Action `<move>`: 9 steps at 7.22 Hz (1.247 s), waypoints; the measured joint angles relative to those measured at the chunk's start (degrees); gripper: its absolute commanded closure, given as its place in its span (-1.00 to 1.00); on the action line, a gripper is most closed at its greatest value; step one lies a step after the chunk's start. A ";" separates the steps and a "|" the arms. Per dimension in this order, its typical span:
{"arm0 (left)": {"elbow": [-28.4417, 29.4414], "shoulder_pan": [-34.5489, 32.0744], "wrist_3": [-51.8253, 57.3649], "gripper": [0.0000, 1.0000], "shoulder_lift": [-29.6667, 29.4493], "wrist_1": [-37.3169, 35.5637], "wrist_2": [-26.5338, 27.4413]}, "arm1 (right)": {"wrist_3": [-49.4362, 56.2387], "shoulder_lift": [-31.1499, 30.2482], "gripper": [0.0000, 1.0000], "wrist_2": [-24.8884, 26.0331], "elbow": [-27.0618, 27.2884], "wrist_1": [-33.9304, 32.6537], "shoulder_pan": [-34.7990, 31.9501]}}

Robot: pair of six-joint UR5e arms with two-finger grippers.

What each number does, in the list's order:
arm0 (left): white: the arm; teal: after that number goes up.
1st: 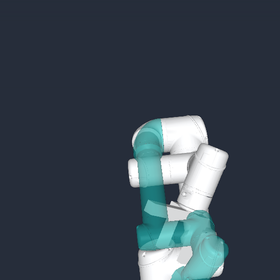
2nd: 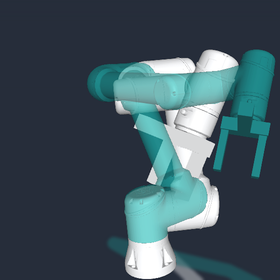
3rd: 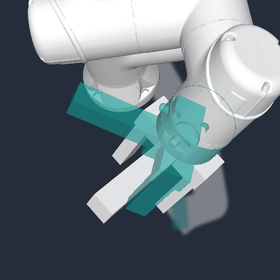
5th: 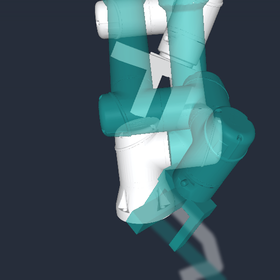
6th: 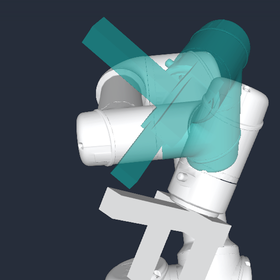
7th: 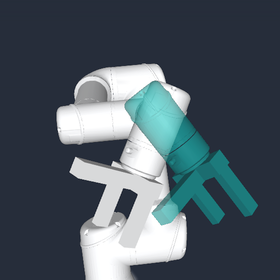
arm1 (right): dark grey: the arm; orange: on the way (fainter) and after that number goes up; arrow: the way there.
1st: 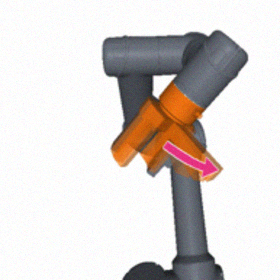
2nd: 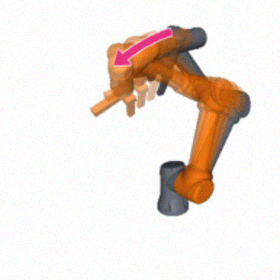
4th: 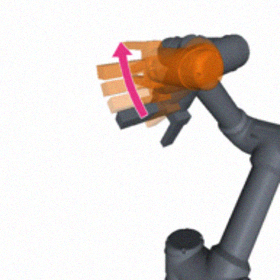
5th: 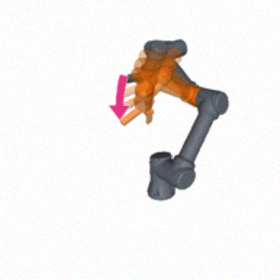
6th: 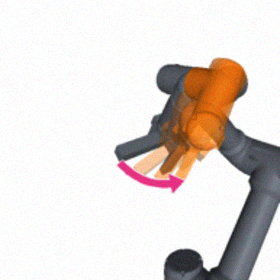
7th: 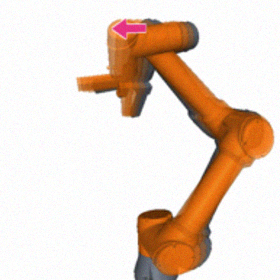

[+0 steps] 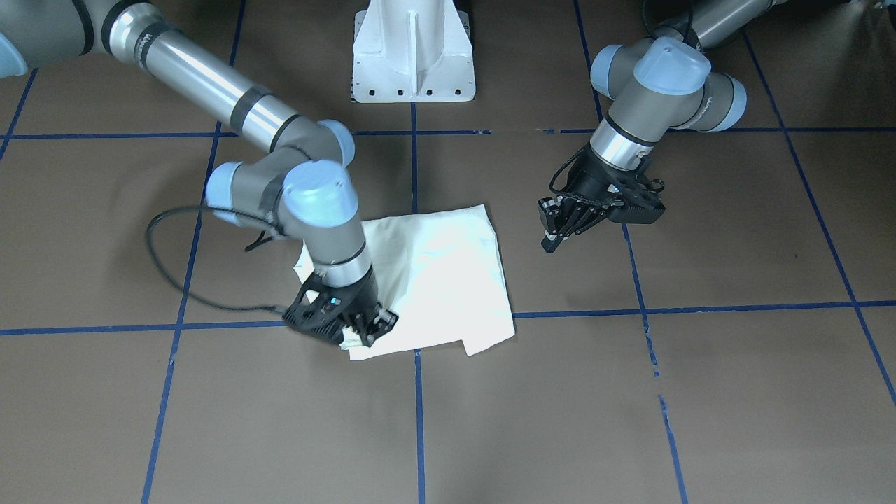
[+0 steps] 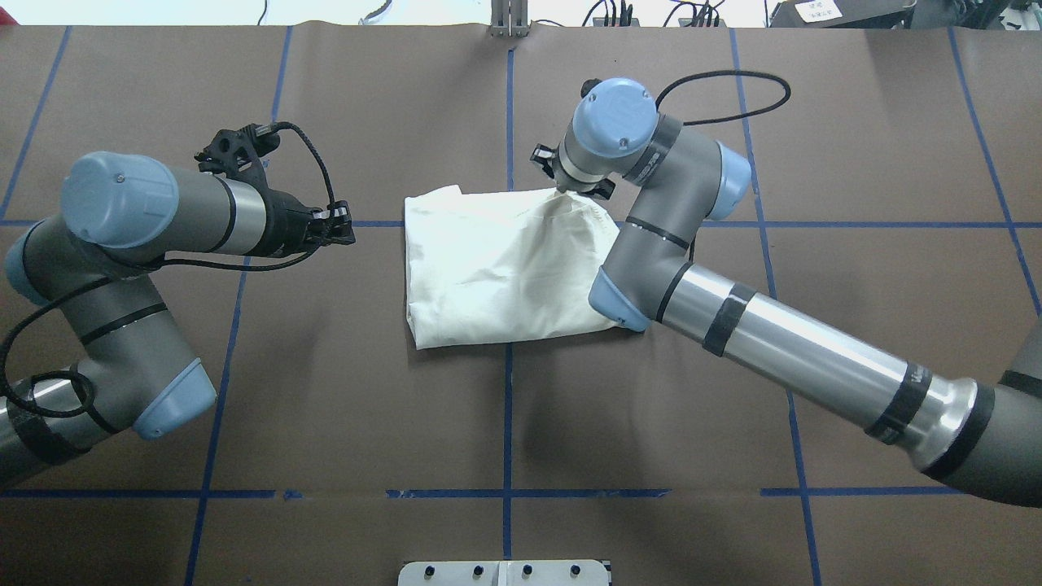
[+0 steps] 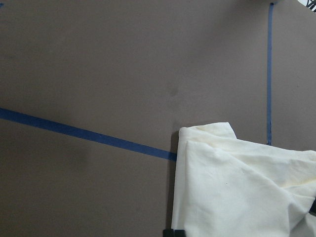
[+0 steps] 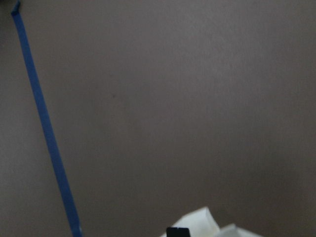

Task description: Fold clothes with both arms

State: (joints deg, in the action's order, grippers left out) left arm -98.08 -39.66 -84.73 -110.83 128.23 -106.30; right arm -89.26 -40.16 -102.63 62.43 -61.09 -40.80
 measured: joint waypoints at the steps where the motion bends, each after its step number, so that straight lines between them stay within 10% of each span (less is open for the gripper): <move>1: 0.16 -0.01 0.02 1.00 -0.03 0.00 0.02 | 2.84 0.25 1.00 -2.05 -1.24 0.55 -2.80; 9: 27.88 3.06 1.29 1.00 -26.55 -1.48 -0.32 | 14.53 -16.58 1.00 -15.01 13.80 0.70 -14.01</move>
State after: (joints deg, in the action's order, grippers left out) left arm -70.20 -36.60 -83.44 -137.38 126.76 -106.61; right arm -74.73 -56.74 -117.64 76.22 -60.39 -54.81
